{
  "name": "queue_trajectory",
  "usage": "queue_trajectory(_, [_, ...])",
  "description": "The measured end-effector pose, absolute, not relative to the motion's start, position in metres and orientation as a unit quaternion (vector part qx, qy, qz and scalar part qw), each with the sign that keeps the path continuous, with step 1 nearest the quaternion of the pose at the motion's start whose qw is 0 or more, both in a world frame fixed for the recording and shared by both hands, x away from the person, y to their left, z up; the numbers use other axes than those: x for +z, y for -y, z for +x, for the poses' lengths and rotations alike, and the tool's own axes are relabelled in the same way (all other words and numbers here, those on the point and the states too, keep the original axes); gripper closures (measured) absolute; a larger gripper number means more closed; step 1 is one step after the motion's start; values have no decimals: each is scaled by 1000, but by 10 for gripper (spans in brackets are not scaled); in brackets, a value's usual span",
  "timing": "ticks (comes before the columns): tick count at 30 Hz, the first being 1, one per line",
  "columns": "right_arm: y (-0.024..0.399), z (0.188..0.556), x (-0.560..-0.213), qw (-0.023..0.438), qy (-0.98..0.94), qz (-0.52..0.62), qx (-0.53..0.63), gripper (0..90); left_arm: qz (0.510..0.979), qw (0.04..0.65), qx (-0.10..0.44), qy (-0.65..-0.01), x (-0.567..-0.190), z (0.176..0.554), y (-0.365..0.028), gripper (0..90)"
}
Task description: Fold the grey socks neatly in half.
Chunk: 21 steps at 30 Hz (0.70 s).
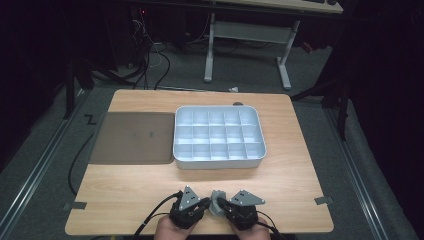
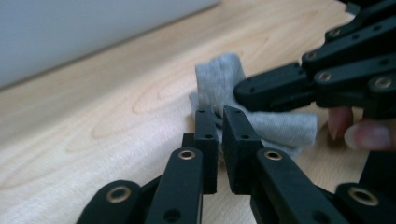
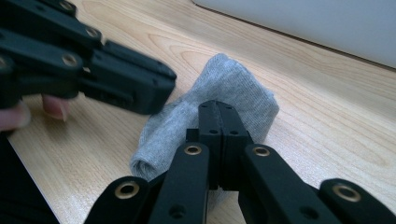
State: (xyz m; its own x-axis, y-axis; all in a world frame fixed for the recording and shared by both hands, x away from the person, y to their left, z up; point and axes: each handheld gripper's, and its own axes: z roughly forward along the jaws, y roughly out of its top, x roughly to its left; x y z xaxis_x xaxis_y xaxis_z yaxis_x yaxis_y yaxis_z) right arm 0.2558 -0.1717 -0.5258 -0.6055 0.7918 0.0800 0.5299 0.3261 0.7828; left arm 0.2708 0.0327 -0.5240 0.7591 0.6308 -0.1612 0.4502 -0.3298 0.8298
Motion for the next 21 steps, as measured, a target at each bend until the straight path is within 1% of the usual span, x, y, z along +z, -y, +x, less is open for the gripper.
queue_trajectory(3, [172,256,-526,158,-797,414,410,900,801,485,112,-332,-520,269,-32,878])
queue_trajectory(6, [172,256,-527,156,-796,414,412,900,797,493,116,-329,-519,269,-28,899])
queue_trajectory(9, [172,256,-527,153,-795,416,415,900,795,497,114,-327,-520,269,-24,900])
queue_trajectory(21, [174,257,-528,145,-789,421,423,900,808,478,115,-324,-529,270,-17,900])
